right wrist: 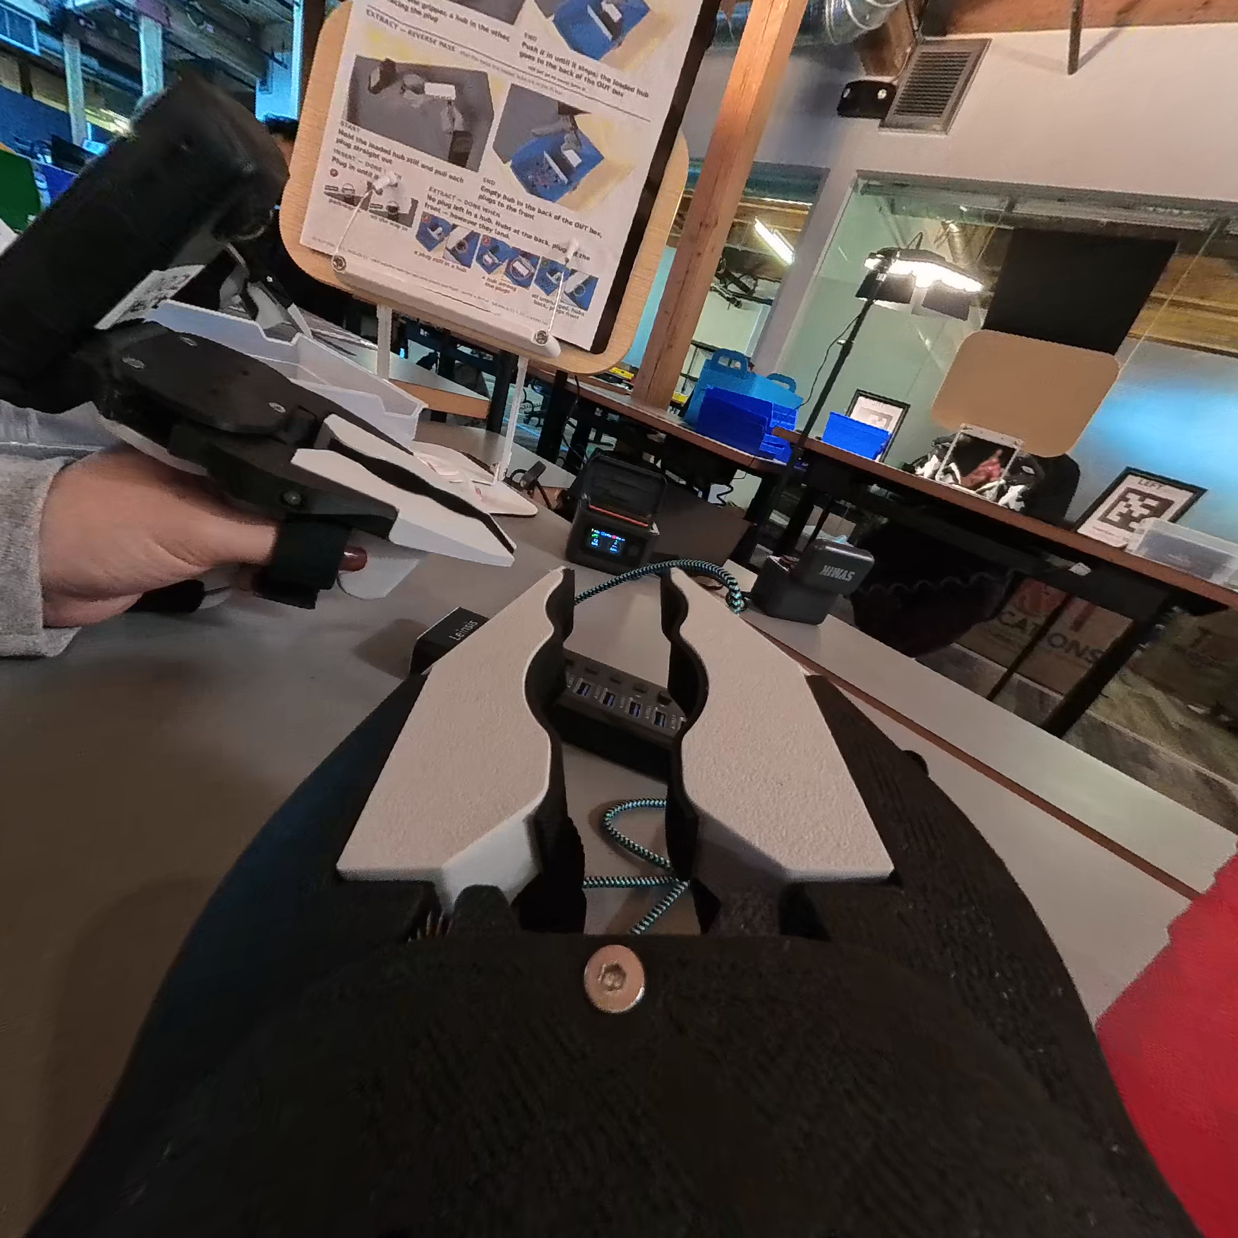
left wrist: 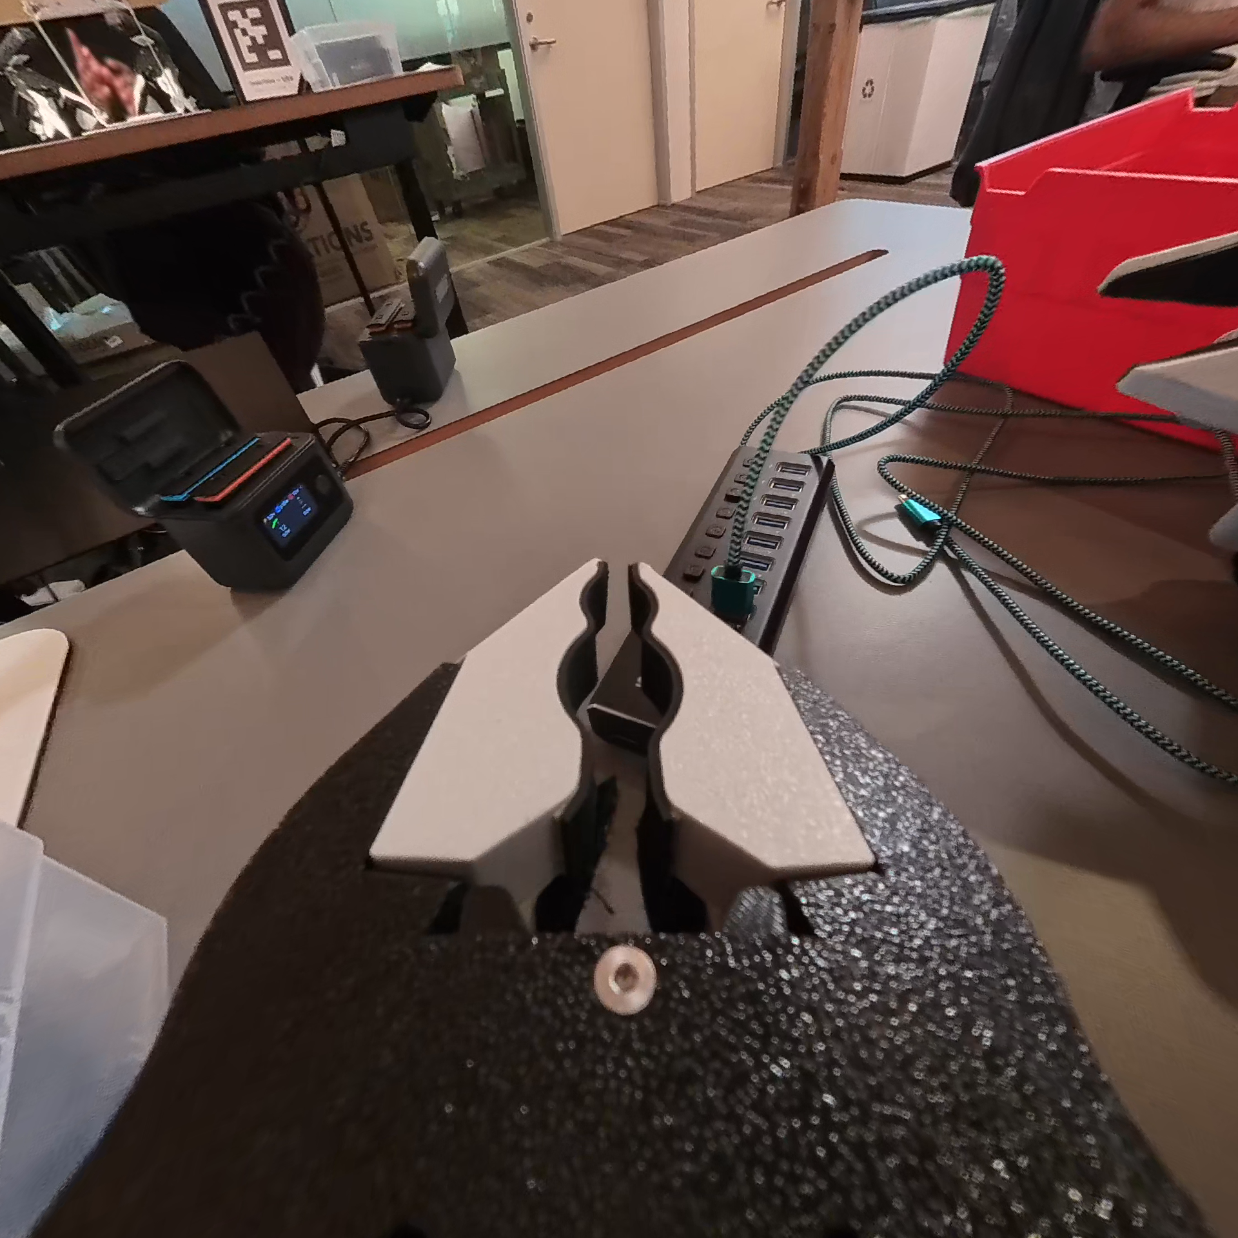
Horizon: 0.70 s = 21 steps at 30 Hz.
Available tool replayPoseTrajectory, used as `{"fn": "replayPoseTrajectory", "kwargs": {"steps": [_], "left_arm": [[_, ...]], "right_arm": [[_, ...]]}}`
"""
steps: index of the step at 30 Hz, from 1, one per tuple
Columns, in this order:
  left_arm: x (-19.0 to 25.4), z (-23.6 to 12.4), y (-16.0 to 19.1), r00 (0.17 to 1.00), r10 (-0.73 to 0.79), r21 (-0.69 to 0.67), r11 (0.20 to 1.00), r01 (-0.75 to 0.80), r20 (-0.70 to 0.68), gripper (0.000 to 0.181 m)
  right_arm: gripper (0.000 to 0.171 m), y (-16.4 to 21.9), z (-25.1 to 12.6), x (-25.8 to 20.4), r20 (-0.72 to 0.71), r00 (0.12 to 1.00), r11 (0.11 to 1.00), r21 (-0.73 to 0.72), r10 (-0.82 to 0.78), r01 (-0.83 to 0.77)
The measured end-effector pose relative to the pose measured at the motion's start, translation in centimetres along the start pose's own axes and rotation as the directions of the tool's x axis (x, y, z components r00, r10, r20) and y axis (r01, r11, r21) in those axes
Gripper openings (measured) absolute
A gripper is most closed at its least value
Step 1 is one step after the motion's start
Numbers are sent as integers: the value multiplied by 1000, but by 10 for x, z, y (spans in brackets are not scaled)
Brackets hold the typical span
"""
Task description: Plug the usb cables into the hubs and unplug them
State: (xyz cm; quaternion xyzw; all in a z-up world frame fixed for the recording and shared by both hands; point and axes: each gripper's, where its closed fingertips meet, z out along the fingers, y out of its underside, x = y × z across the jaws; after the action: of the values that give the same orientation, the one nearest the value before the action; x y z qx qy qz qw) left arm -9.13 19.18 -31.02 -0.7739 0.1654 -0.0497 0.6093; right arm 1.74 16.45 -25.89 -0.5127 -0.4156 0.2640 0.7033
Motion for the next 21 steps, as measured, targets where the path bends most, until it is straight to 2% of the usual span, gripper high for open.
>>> {"fn": "replayPoseTrajectory", "kwargs": {"steps": [18,21], "left_arm": [[13,1,-3,998,57,12,998,-57,-34,4],[18,-1,-9,998,46,33,998,-44,-51,9]], "right_arm": [[23,2,0,-4,21,1000,1000,-14,-4,4],[22,4,2,-6,28,1000,1000,-20,-10,10]]}}
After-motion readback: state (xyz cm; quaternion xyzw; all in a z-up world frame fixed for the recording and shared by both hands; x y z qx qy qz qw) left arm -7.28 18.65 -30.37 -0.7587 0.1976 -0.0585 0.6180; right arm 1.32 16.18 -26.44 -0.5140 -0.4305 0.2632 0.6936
